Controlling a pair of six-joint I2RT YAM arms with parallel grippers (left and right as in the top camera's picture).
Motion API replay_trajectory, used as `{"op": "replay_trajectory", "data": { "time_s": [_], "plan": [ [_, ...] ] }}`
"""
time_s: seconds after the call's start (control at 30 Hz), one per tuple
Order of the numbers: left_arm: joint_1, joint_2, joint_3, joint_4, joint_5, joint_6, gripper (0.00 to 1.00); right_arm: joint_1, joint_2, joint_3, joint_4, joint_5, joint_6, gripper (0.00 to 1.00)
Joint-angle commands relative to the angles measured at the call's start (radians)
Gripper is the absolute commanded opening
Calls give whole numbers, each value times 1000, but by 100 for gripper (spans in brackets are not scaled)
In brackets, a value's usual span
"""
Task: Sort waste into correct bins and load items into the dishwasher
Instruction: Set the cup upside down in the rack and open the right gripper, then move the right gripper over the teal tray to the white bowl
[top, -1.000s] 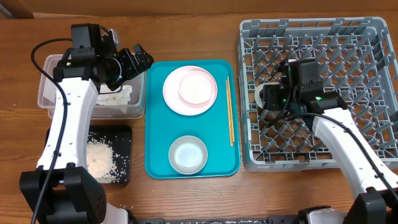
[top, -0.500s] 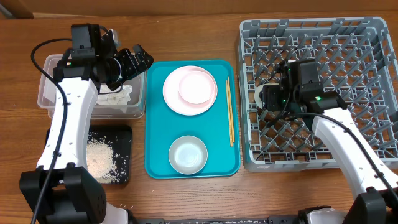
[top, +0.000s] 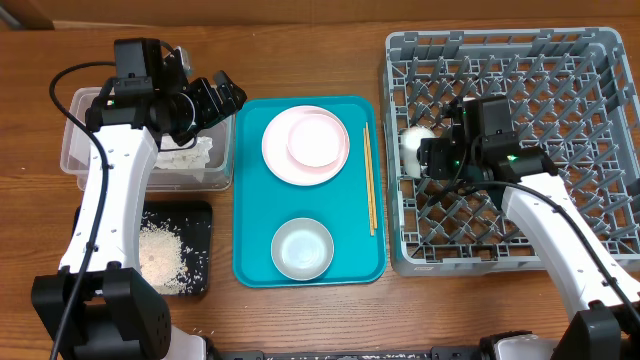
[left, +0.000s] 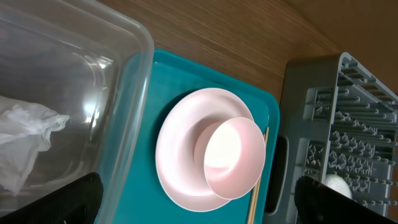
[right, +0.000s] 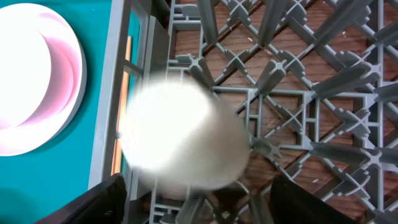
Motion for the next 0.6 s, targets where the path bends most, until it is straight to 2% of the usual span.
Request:
{"op": "replay_trajectory", "data": {
  "time_s": [0.0, 0.17, 0.23, 0.37, 0.57],
  "plan": [
    [-2, -8, 26, 0, -6, 7, 100, 7, 1, 18, 2, 6, -5, 77],
    [-2, -8, 26, 0, -6, 7, 100, 7, 1, 18, 41, 6, -5, 76],
    [-2, -8, 26, 0, -6, 7, 100, 7, 1, 35, 63, -7, -4, 72],
    [-2, -8, 26, 0, -6, 7, 100, 31, 1, 130, -6, -20, 7, 65],
    [-2, -8, 26, 0, -6, 7, 100, 176, 1, 253, -80, 32, 6, 62]
  ]
}}
